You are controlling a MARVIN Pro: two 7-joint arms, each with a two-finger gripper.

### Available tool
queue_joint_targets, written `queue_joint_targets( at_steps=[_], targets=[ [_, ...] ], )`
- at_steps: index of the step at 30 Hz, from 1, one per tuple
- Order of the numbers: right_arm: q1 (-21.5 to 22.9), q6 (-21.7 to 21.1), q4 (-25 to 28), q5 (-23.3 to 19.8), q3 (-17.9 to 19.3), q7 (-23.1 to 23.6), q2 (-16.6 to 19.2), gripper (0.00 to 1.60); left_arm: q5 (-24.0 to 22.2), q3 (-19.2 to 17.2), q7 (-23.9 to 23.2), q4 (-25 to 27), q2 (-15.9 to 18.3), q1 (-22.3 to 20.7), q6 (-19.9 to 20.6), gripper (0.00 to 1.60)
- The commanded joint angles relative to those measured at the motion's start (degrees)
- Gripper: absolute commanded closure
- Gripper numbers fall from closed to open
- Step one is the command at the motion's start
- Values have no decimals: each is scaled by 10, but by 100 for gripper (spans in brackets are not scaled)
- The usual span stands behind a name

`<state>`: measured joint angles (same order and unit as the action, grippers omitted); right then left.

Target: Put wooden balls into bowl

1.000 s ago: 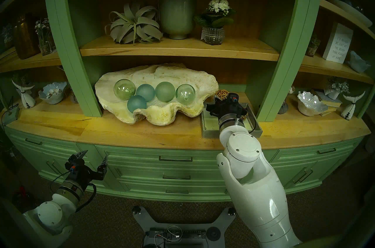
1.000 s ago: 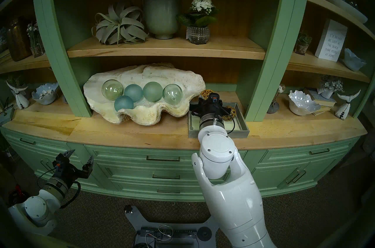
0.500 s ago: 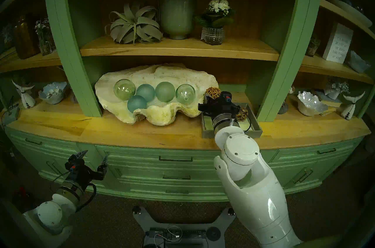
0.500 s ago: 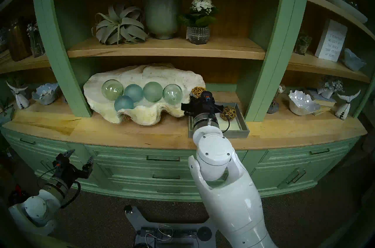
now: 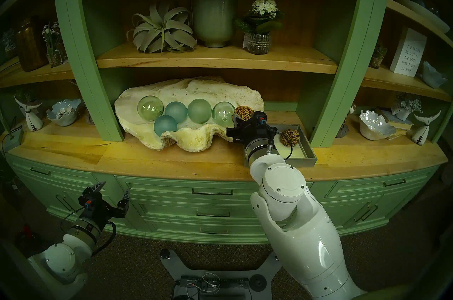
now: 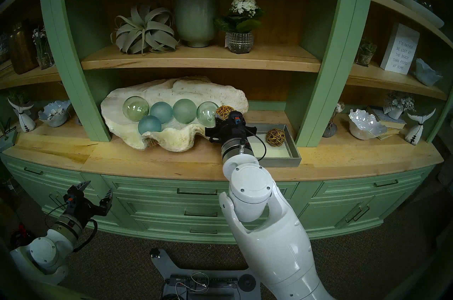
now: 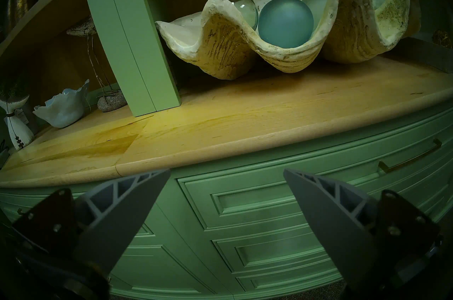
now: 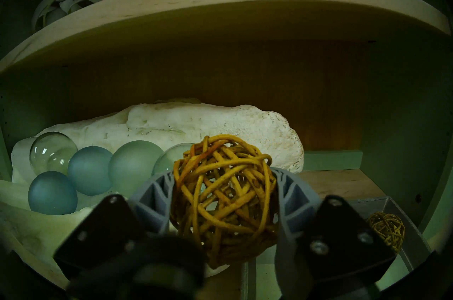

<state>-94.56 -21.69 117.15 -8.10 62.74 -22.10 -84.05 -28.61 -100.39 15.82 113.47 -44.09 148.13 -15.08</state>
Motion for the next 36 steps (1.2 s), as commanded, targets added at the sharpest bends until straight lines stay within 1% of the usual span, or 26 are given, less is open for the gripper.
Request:
queue_joint_targets(
  at_steps=[1, 17, 19, 21, 28, 33, 35, 36],
  targets=[
    [30, 13, -4, 2, -5, 6, -13, 156, 1, -7, -1, 9, 0, -1, -9, 0],
    [69, 21, -63, -4, -4, 31, -32, 149, 1, -7, 0, 9, 1, -1, -9, 0],
    [73, 25, -74, -4, -2, 34, -34, 142, 1, -7, 0, 9, 1, -1, -9, 0],
    [75, 26, -77, -4, -2, 37, -34, 139, 1, -7, 0, 9, 1, -1, -9, 0],
    [83, 33, -97, -3, 2, 48, -36, 143, 1, -7, 0, 9, 1, -1, -9, 0],
    [87, 37, -105, -2, 3, 54, -39, 142, 1, -7, 0, 9, 1, -1, -9, 0],
    [87, 37, -105, -2, 2, 56, -40, 140, 1, -7, 0, 9, 1, -1, -9, 0],
    [87, 37, -104, -1, 2, 56, -40, 136, 1, -7, 0, 9, 1, -1, -9, 0]
  ],
)
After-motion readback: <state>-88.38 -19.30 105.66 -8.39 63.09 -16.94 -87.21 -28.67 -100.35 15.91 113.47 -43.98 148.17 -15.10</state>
